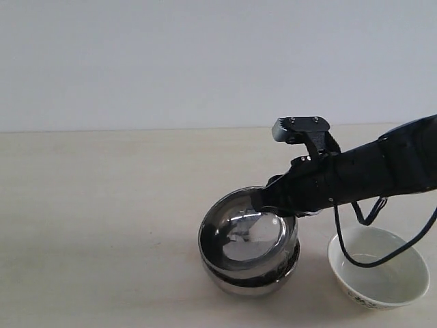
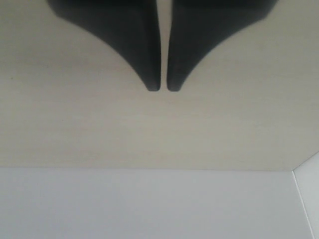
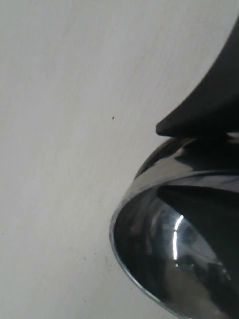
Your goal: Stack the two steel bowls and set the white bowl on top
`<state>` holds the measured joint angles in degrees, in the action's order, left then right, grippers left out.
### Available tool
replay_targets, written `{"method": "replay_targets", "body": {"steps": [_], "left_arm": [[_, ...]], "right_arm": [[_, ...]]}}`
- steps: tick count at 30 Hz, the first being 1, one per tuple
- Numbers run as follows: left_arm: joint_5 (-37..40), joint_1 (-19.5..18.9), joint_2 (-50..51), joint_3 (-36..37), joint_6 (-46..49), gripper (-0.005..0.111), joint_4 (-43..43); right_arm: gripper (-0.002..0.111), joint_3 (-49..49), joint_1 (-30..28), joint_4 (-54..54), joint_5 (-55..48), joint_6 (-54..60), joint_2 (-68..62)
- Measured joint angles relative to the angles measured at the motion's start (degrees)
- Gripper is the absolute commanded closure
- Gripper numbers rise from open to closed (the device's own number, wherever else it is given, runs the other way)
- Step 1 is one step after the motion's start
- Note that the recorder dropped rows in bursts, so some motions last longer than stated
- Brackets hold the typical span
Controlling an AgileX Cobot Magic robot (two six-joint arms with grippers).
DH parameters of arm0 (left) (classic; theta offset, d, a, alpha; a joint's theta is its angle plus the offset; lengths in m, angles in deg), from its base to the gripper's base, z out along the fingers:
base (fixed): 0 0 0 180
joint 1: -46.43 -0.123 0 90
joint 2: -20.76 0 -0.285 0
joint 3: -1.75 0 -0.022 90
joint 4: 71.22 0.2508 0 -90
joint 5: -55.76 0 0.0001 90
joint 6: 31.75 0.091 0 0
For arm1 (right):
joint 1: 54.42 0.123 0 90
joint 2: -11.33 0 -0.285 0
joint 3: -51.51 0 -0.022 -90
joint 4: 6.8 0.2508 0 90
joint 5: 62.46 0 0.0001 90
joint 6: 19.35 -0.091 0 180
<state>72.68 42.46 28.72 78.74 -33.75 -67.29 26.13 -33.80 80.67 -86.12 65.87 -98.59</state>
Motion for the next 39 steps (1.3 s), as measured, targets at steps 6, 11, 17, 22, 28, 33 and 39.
{"method": "replay_targets", "body": {"steps": [6,11,17,22,28,33,39], "left_arm": [[0.0,0.0,0.0,0.0,0.0,0.102,0.0],[0.0,0.0,0.0,0.0,0.0,0.102,0.0],[0.0,0.0,0.0,0.0,0.0,0.102,0.0],[0.0,0.0,0.0,0.0,0.0,0.102,0.0],[0.0,0.0,0.0,0.0,0.0,0.102,0.0],[0.0,0.0,0.0,0.0,0.0,0.102,0.0],[0.0,0.0,0.0,0.0,0.0,0.102,0.0]], "right_arm": [[0.056,0.13,0.0,0.0,-0.07,0.0,0.0],[0.056,1.5,0.0,-0.11,-0.07,0.0,0.13],[0.091,3.1,0.0,-0.52,-1.28,-1.8,4.13],[0.109,3.35,0.0,-8.42,-5.63,-6.75,8.29],[0.109,3.35,0.0,-22.51,-9.98,-22.86,11.68],[0.109,3.35,0.63,-40.3,-10.62,-41.35,12.45],[0.109,3.35,7.13,-59.44,-8.98,-57.47,12.54]]}}
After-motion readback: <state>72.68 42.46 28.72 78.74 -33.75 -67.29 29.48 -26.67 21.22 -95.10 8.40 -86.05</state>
